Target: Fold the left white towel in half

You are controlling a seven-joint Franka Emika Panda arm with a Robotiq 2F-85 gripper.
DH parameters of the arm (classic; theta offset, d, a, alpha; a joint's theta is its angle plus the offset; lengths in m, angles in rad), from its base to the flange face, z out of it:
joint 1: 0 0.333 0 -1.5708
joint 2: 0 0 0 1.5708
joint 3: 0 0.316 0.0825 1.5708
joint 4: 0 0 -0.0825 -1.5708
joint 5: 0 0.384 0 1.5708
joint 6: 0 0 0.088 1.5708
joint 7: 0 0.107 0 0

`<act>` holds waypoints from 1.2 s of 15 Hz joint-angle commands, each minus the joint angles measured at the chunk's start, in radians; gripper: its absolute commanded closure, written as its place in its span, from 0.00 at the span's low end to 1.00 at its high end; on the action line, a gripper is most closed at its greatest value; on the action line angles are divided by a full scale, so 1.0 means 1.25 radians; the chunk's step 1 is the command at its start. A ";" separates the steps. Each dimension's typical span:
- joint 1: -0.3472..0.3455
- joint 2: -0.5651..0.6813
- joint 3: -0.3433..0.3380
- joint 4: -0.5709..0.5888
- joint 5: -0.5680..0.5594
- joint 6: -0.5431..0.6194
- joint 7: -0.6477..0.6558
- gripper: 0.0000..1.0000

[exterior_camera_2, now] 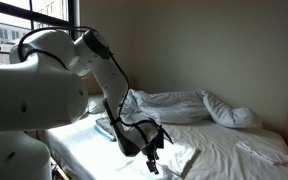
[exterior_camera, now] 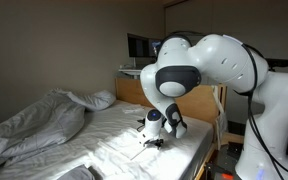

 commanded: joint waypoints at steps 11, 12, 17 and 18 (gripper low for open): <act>-0.112 0.031 0.112 0.067 0.008 -0.012 -0.007 0.00; -0.131 0.027 0.128 0.068 0.052 -0.014 -0.060 0.00; -0.219 0.009 0.190 0.133 0.104 -0.022 -0.060 0.00; -0.167 0.001 0.161 0.137 0.063 -0.021 0.032 0.00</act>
